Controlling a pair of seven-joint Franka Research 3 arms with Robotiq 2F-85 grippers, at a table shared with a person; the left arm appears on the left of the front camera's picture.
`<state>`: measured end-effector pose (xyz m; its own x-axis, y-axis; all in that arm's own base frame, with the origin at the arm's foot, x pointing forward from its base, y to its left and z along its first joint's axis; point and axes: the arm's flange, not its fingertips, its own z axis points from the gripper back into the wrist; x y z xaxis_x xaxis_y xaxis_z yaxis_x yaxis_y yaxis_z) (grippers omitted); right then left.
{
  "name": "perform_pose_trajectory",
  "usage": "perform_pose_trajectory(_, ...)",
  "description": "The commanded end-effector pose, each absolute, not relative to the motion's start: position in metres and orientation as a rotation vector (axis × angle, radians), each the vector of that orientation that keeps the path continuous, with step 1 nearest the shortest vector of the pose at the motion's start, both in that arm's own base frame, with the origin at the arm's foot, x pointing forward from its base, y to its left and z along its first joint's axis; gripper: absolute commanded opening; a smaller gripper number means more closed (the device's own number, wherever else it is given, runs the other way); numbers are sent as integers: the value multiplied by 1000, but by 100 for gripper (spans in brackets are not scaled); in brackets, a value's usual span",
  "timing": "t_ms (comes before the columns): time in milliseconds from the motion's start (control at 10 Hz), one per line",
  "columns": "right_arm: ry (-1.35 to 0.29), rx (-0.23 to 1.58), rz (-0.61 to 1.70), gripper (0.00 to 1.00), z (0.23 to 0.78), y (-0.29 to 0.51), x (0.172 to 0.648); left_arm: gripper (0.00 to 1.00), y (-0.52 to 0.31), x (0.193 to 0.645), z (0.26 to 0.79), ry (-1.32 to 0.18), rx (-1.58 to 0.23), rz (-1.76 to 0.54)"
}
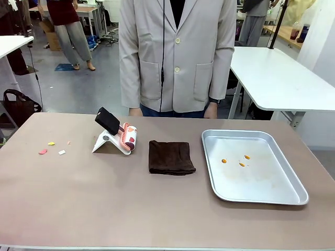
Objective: Clean the surface of the table.
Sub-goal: Hold the Lint Roller with your left hand and the towel with your right hand.
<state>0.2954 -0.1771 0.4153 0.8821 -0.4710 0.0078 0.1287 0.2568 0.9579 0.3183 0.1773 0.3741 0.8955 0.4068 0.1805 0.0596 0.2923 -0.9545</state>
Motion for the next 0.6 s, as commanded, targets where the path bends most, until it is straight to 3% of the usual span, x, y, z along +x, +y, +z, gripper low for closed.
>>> perform_pose_trajectory(0,-390,1043,-403,100,443,-135,300,100,173,332,398,-415,-1129,216)
perform_pose_trajectory(300,-424,649,-202,100,495,-10,333,100,138,387,455,-321,-953,7)
perform_pose_trajectory(500,-380,528,33,100,498,90,355,100,91,435,480,-260,-851,-24)
